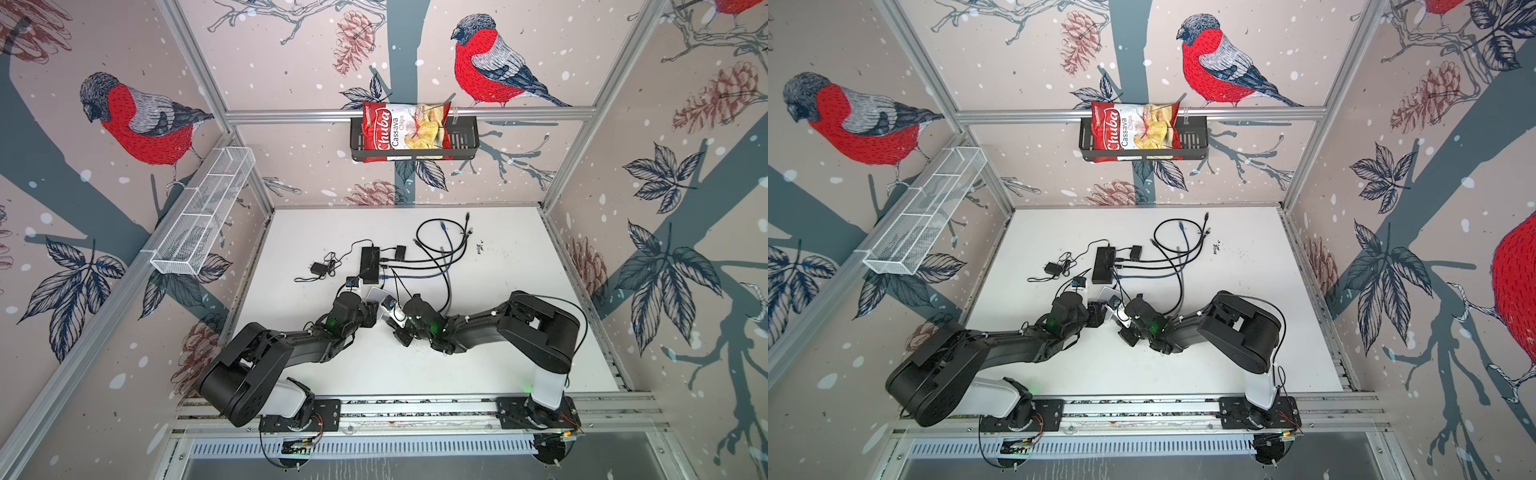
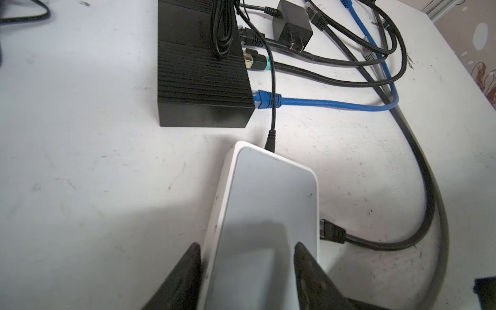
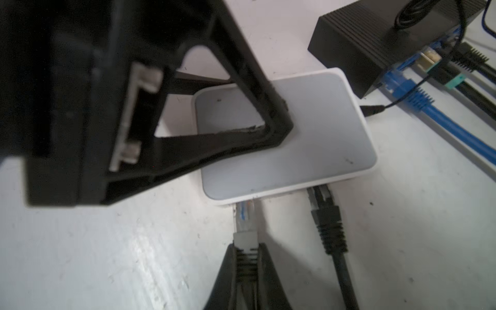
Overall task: Insert the plug into the switch port
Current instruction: 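Push the grey plug into the white box port with right gripper while left holds box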
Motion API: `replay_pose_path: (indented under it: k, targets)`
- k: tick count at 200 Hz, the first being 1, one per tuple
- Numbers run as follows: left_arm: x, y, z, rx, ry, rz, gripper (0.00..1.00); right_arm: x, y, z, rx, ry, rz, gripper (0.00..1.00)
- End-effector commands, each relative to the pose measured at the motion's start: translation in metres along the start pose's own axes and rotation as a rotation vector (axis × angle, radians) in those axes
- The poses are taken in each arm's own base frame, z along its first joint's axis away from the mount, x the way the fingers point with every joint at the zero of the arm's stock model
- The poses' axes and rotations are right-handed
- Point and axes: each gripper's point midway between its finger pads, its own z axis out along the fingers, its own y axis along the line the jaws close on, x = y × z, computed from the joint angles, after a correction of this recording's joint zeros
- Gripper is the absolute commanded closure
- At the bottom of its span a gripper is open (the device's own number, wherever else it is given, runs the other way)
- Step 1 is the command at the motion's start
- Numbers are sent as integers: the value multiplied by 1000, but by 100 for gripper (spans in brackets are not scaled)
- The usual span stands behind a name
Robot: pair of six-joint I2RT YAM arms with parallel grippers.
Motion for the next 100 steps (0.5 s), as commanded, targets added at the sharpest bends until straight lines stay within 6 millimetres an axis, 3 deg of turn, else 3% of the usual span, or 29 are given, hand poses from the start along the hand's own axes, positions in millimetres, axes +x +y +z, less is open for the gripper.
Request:
replay_pose_path:
  k: [1,36,100]
  targets:
    - [13,-44,-3,203,63,12,45,-55,11,-5,-60,-213,-27,99]
    - [25,-49,-3,237,97,15,46,-66,17,-13,-100,-290,-41,99]
    - [28,-73,-13,362,82,56,46,-75,27,-7,-167,-309,-78,99]
